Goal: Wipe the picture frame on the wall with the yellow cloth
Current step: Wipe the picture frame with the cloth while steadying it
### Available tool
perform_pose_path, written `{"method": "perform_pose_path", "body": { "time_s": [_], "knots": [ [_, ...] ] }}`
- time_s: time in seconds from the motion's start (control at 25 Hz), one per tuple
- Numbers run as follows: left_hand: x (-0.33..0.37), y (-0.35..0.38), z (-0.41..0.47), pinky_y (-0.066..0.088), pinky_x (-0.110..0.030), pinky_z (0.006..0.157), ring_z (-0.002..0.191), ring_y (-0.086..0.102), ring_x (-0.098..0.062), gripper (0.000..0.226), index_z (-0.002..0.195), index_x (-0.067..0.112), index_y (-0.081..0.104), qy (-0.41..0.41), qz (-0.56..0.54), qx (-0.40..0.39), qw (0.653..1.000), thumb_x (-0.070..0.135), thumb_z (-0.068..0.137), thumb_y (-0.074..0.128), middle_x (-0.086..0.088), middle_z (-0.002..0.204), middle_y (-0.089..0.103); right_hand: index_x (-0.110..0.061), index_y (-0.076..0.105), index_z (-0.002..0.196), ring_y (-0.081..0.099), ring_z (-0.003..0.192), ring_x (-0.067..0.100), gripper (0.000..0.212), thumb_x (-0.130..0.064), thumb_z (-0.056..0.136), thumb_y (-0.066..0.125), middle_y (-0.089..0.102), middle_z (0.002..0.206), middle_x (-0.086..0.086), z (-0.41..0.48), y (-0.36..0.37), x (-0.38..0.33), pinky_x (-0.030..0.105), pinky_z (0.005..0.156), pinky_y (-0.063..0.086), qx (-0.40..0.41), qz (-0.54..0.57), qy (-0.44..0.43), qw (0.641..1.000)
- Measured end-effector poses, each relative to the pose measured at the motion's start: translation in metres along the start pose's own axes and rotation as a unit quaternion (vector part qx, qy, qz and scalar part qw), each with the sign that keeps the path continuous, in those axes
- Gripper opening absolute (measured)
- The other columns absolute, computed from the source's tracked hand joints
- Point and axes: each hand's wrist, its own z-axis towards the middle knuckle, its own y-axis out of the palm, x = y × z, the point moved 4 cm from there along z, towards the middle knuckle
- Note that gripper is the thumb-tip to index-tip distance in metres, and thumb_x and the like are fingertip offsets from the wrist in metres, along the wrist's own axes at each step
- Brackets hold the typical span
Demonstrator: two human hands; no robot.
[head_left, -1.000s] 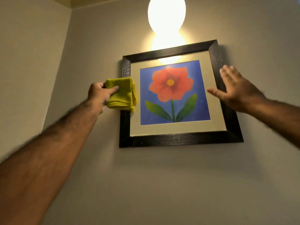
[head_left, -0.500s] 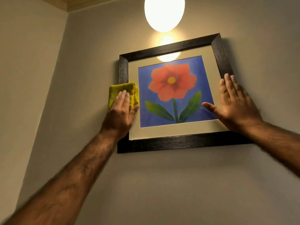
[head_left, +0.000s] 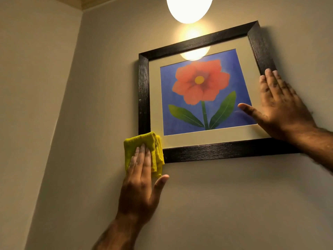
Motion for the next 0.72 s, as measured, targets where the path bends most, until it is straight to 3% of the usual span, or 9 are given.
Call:
{"method": "perform_pose_path", "body": {
  "time_s": [0.2, 0.48, 0.6, 0.72],
  "knots": [
    [-0.01, -0.011, 0.081, 0.02, -0.042, 0.127, 0.158, 0.015, -0.025, 0.094, 0.158, 0.005, 0.025, 0.022, -0.032, 0.005, 0.999, 0.074, 0.094, 0.017, -0.013, 0.168, 0.02, -0.003, 0.007, 0.162, 0.002, 0.161, 0.024, 0.113, -0.086, 0.084, 0.013, -0.001, 0.173, 0.012, 0.0, 0.002, 0.002, 0.043, 0.129, 0.01, 0.008, -0.002, -0.003, 1.0],
    [-0.034, -0.023, 0.27, 0.003, -0.04, 0.128, 0.159, 0.001, -0.023, 0.088, 0.162, 0.01, 0.005, -0.05, -0.023, -0.037, 0.998, 0.068, 0.098, 0.02, -0.008, 0.172, 0.001, -0.003, 0.007, 0.162, 0.002, 0.161, 0.024, 0.115, -0.087, 0.083, 0.011, 0.0, 0.173, 0.012, 0.002, 0.006, 0.005, 0.043, 0.129, 0.009, 0.019, -0.012, -0.002, 1.0],
    [-0.031, -0.02, 0.254, 0.003, -0.041, 0.129, 0.159, -0.001, -0.023, 0.095, 0.162, 0.01, 0.003, -0.041, -0.023, -0.029, 0.998, 0.074, 0.093, 0.015, -0.008, 0.172, -0.001, -0.003, 0.009, 0.162, 0.003, 0.16, 0.025, 0.115, -0.087, 0.084, 0.012, 0.002, 0.173, 0.013, 0.003, 0.006, 0.004, 0.044, 0.129, 0.01, 0.022, -0.013, -0.007, 1.0],
    [-0.028, -0.014, 0.18, 0.002, -0.036, 0.128, 0.159, -0.001, -0.022, 0.105, 0.162, 0.009, 0.005, -0.008, -0.044, -0.02, 0.999, 0.081, 0.085, 0.007, -0.009, 0.172, 0.0, -0.001, 0.011, 0.161, 0.006, 0.16, 0.027, 0.114, -0.085, 0.084, 0.015, 0.004, 0.172, 0.015, 0.002, 0.006, 0.004, 0.045, 0.129, 0.011, 0.028, -0.01, -0.006, 1.0]
  ]
}}
